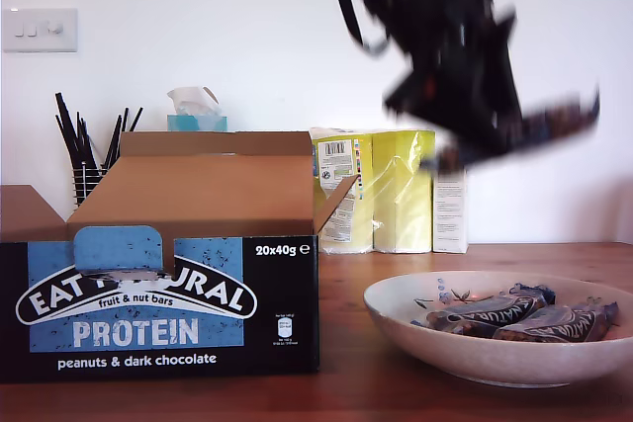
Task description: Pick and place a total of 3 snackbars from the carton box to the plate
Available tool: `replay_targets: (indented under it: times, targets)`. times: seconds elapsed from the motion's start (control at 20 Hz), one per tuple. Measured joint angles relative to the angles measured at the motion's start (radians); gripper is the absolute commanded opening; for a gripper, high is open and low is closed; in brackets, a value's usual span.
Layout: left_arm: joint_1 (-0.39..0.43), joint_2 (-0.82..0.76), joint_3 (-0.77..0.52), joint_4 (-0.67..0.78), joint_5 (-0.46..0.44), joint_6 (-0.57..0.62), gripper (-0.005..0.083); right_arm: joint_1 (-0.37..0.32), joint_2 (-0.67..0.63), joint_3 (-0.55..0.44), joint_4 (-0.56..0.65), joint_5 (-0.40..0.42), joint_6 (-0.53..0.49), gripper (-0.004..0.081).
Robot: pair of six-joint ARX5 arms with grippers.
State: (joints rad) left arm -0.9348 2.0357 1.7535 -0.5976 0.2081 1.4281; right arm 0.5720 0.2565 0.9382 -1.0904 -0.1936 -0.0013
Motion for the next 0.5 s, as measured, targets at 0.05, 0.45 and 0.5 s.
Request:
replay_targets:
  times: [0.05,0.45,0.5]
  targets:
    - [0.0,0.022,-0.004,0.0,0.0,0.034,0.0249,0.0,-0.005,0.0,-0.009,0.003,0.001,-0.0013]
    - [-0.032,0.035,-0.006,-0.061,0.018,0.188,0.0251,0.0,-0.007,0.0,-0.026,0.02,0.001,-0.0013]
    - [-0.037,0.037,-0.006,-0.078,0.02,0.191,0.0251,0.0,-0.007,0.0,-0.026,0.02,0.001,-0.0013]
